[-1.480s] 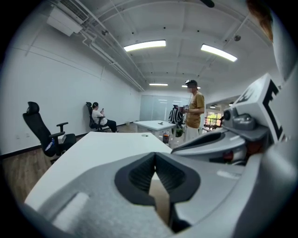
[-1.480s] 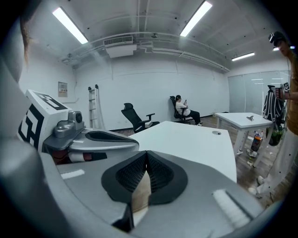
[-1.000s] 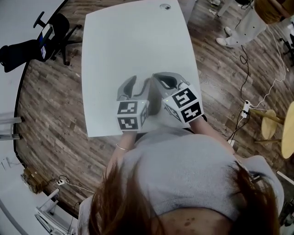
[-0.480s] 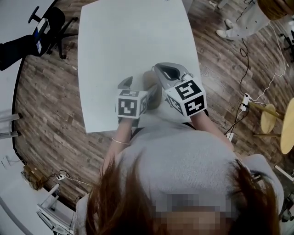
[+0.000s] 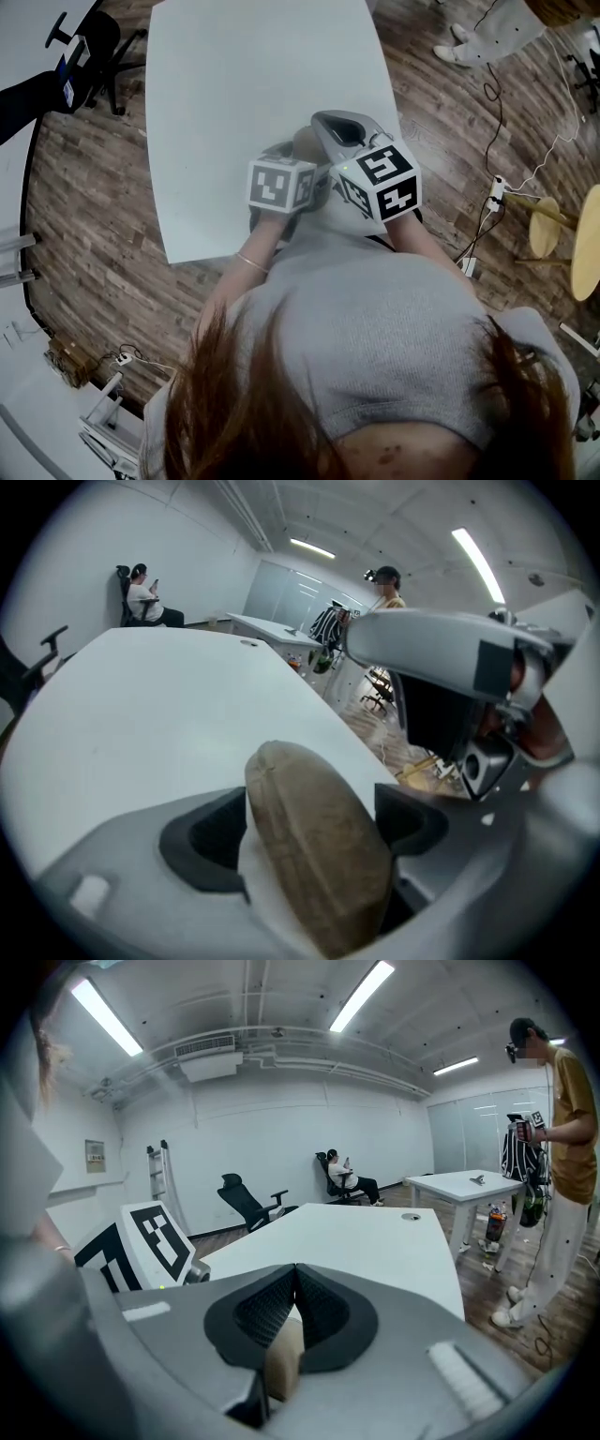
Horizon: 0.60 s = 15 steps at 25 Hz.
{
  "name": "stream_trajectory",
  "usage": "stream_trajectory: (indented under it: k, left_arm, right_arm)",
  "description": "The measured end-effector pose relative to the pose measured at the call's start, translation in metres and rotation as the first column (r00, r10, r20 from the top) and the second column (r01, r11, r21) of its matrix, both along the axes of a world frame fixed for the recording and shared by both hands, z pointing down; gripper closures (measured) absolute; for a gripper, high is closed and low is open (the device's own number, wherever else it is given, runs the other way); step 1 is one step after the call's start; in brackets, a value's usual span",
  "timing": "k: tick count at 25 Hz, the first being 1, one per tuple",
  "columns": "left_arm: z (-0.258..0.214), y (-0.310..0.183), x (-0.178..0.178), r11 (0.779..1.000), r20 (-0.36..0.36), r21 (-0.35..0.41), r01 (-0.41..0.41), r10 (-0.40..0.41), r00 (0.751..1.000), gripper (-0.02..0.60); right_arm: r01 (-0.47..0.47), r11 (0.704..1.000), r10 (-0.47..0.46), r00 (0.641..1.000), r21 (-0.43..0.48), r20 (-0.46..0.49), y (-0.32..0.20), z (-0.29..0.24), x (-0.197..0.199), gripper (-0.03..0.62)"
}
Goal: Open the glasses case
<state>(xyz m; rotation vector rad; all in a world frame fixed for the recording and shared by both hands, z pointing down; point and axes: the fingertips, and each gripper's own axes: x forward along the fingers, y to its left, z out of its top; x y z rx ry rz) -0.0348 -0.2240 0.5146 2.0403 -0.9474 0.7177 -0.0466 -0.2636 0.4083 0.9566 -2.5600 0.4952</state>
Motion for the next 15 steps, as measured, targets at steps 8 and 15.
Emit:
stream_trajectory:
  k: [8,15]
  left_arm:
    - [0.019,0.01,0.041,0.976,0.106,-0.067,-0.209,0.215,0.971,0.156]
    - [0.021,0.014,0.046,0.951,0.144,-0.084,-0.296,0.306,0.941,0.184]
  right_arm:
    - [-0.057,0.998,0.057,0.998,0.009,0.008,-0.007,-0.004,0.017,0.589]
    - [-0.106,0.994,0.105,0.994,0.018,0.014,-0.013,-0.005,0.038,0.589]
